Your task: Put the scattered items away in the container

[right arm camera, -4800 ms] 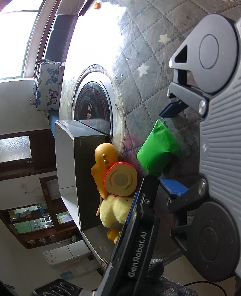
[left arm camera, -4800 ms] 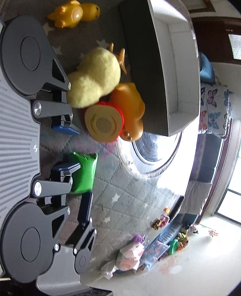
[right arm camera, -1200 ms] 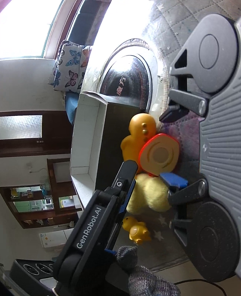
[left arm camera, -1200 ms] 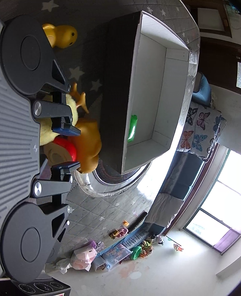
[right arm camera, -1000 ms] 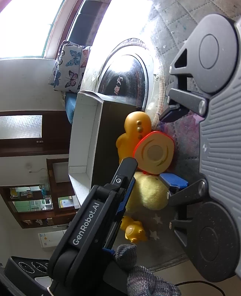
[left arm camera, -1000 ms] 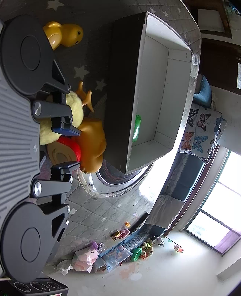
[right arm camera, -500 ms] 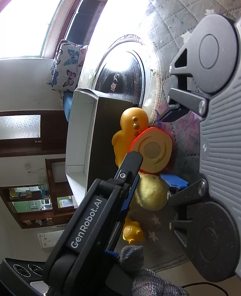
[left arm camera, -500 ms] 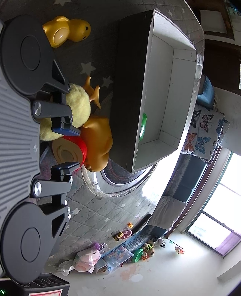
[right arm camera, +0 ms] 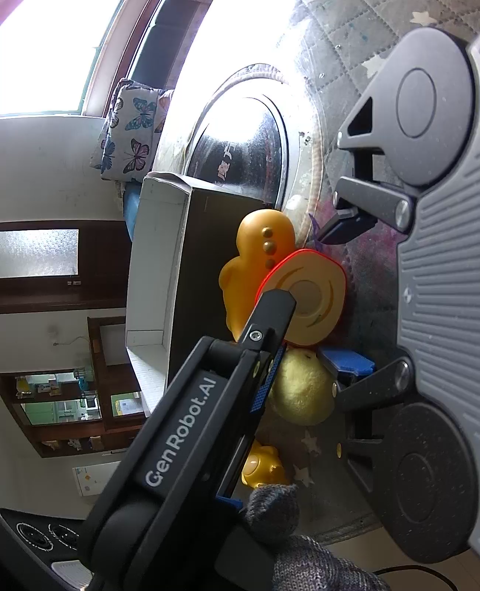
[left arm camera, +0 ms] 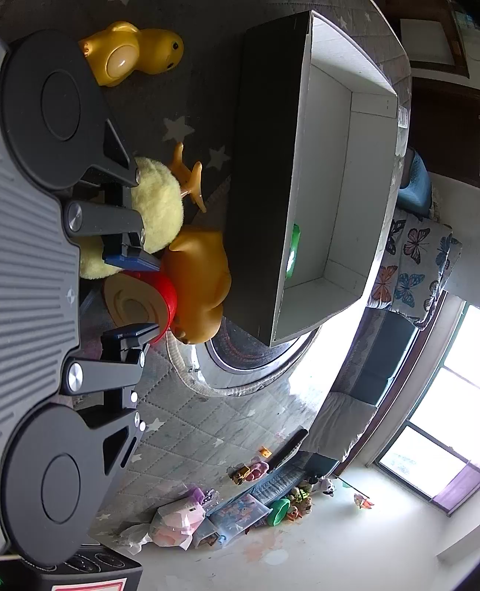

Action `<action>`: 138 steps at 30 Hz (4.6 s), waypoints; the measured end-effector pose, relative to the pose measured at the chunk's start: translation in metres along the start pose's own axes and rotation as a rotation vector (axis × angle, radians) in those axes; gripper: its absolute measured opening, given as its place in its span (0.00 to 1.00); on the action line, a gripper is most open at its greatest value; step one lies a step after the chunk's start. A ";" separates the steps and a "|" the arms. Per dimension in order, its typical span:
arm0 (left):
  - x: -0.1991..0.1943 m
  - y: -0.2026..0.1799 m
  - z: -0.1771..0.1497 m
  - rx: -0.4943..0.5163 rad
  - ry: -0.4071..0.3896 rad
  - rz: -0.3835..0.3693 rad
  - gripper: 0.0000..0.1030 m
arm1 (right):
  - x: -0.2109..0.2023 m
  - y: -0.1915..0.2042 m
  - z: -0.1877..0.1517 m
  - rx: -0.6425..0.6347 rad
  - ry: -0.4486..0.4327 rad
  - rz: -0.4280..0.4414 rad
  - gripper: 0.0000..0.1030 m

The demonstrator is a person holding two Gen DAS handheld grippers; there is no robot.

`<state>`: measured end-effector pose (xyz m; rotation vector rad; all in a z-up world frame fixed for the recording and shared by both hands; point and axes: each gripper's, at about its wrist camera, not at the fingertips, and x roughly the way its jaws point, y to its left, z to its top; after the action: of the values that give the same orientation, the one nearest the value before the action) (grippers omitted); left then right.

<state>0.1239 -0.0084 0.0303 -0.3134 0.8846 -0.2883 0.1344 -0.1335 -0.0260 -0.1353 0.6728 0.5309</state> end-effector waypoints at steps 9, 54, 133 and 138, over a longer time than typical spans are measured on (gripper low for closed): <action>0.002 -0.001 0.001 0.014 0.005 0.000 0.32 | 0.002 0.002 0.000 -0.007 -0.002 -0.005 0.60; 0.025 -0.015 0.004 0.042 0.073 -0.051 0.35 | -0.017 -0.006 -0.008 -0.004 -0.014 -0.060 0.63; 0.039 0.024 0.110 0.004 -0.086 -0.004 0.33 | 0.039 -0.029 0.100 -0.057 -0.126 -0.079 0.66; 0.023 0.018 0.099 0.011 -0.104 -0.006 0.34 | 0.020 -0.020 0.091 -0.065 -0.145 -0.074 0.66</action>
<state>0.2182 0.0146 0.0660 -0.3178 0.7794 -0.2804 0.2081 -0.1160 0.0310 -0.1800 0.5073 0.4869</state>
